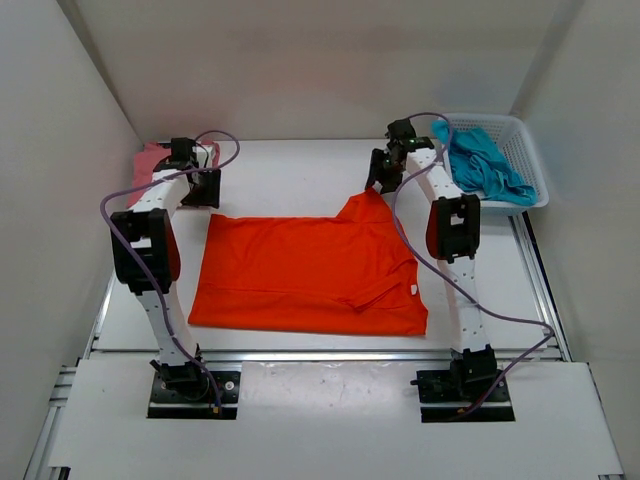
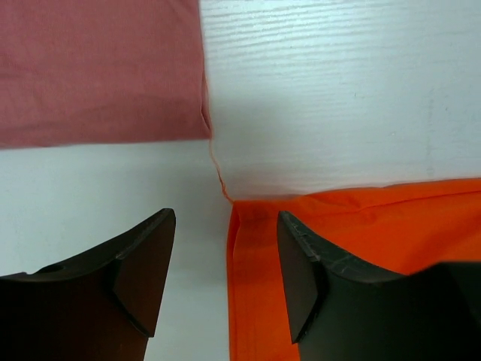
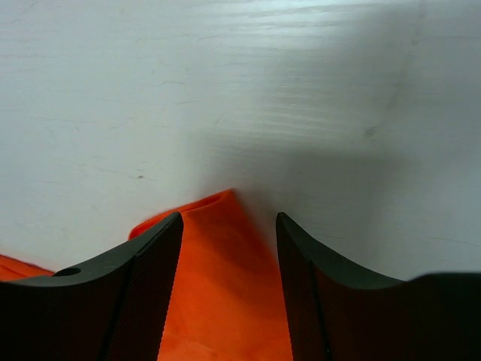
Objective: Fold and stack the t-shirts
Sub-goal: Grap the side of the flattened tshirt furthest away from the robot with both arms, then fold the other side of the tshirt into a rectangle
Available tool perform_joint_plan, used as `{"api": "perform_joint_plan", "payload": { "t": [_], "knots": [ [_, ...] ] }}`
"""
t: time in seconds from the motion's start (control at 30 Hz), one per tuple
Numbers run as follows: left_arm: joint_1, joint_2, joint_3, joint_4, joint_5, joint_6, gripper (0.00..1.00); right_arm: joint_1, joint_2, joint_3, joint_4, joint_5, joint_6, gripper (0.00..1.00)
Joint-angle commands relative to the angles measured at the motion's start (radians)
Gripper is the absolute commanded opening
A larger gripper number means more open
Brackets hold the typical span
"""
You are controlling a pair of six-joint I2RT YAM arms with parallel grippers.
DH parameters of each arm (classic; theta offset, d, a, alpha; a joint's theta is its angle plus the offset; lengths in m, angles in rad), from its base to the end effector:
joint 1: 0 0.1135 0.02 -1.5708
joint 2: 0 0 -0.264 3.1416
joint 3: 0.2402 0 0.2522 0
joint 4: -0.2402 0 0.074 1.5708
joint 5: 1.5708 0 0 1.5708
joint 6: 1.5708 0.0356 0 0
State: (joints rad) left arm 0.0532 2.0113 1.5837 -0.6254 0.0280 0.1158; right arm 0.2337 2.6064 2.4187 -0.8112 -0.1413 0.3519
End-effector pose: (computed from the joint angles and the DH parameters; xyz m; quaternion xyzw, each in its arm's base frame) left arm 0.4340 0.0221 0.2101 0.0338 0.9660 0.0081 0.2562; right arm 0.5417 0.1341 0.1695 0.0367 0.9565 0.1460 0.2498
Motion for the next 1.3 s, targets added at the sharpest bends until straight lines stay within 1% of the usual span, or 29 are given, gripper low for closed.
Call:
{"api": "perform_joint_plan", "payload": {
  "t": [0.0,0.03,0.1,0.13,0.17,0.2,0.23,0.4,0.47,0.57,0.63,0.7,0.77,0.83,0.9,0.93,0.97,1.0,1.07,1.13,1.17,1.2,1.23,1.27],
  "knots": [
    [-0.001,0.017,0.024,0.047,0.038,-0.030,0.67,0.036,0.035,0.008,-0.016,-0.035,-0.008,0.58],
    [-0.003,0.024,0.028,0.046,0.041,-0.037,0.67,0.036,0.034,0.006,-0.023,-0.031,-0.013,0.58],
    [-0.006,0.035,0.024,0.053,0.044,-0.036,0.68,0.038,0.032,-0.010,-0.022,-0.044,-0.007,0.52],
    [-0.015,0.041,0.030,0.053,0.036,-0.041,0.68,0.035,0.040,-0.018,-0.022,-0.044,-0.013,0.38],
    [-0.016,0.040,0.027,0.056,0.024,-0.030,0.69,0.032,0.026,-0.015,-0.032,-0.047,-0.005,0.19],
    [-0.021,0.052,0.030,0.056,0.020,-0.031,0.68,0.030,0.026,-0.018,-0.032,-0.043,-0.008,0.11],
    [-0.030,0.055,0.030,0.059,0.007,-0.033,0.69,0.026,0.029,-0.024,-0.028,-0.049,-0.004,0.00],
    [-0.038,0.075,0.056,0.026,0.006,-0.016,0.67,0.022,-0.025,-0.043,-0.037,-0.060,-0.016,0.00],
    [-0.039,0.066,0.042,0.001,0.006,-0.010,0.65,0.023,-0.045,-0.069,-0.048,-0.058,-0.011,0.00],
    [-0.038,0.041,-0.002,0.006,0.001,-0.005,0.63,0.026,-0.085,-0.084,-0.054,-0.066,-0.021,0.00],
    [-0.036,0.030,-0.030,0.007,-0.007,0.001,0.60,0.023,-0.104,-0.090,-0.057,-0.063,-0.022,0.00],
    [-0.039,0.038,-0.045,-0.002,-0.011,0.005,0.54,0.023,-0.108,-0.095,-0.054,-0.066,-0.018,0.00],
    [-0.039,0.052,-0.036,-0.002,-0.011,0.008,0.50,0.020,-0.123,-0.093,-0.052,-0.066,-0.015,0.00],
    [-0.042,0.060,-0.027,-0.010,-0.011,0.005,0.41,0.013,-0.129,-0.086,-0.054,-0.076,-0.019,0.00],
    [-0.038,0.073,-0.010,-0.019,-0.005,-0.004,0.20,0.010,-0.146,-0.095,-0.054,-0.080,-0.021,0.00],
    [-0.039,0.070,-0.005,-0.023,-0.004,-0.001,0.16,0.010,-0.152,-0.095,-0.063,-0.080,-0.018,0.00],
    [-0.042,0.063,0.001,-0.030,-0.010,0.007,0.09,0.015,-0.170,-0.113,-0.068,-0.081,-0.028,0.01],
    [-0.039,0.041,-0.007,-0.030,-0.013,0.011,0.04,0.007,-0.196,-0.139,-0.075,-0.070,-0.030,0.00],
    [-0.033,-0.002,-0.031,-0.022,-0.027,0.039,0.00,0.007,-0.254,-0.200,-0.100,-0.073,-0.039,0.00],
    [-0.039,-0.095,-0.089,-0.008,-0.027,0.077,0.00,0.007,-0.328,-0.294,-0.109,-0.080,-0.036,0.00],
    [-0.039,-0.114,-0.114,0.004,-0.025,0.090,0.00,0.010,-0.386,-0.372,-0.109,-0.093,-0.039,0.01],
    [-0.042,-0.167,-0.164,0.025,-0.026,0.117,0.00,0.010,-0.449,-0.454,-0.092,-0.107,-0.040,0.00],
    [-0.042,-0.189,-0.221,0.030,-0.052,0.140,0.00,0.018,-0.479,-0.499,-0.089,-0.112,-0.045,0.00],
    [-0.041,-0.241,-0.241,0.042,-0.063,0.148,0.00,0.024,-0.543,-0.583,-0.069,-0.122,-0.048,0.00]
  ]
}}
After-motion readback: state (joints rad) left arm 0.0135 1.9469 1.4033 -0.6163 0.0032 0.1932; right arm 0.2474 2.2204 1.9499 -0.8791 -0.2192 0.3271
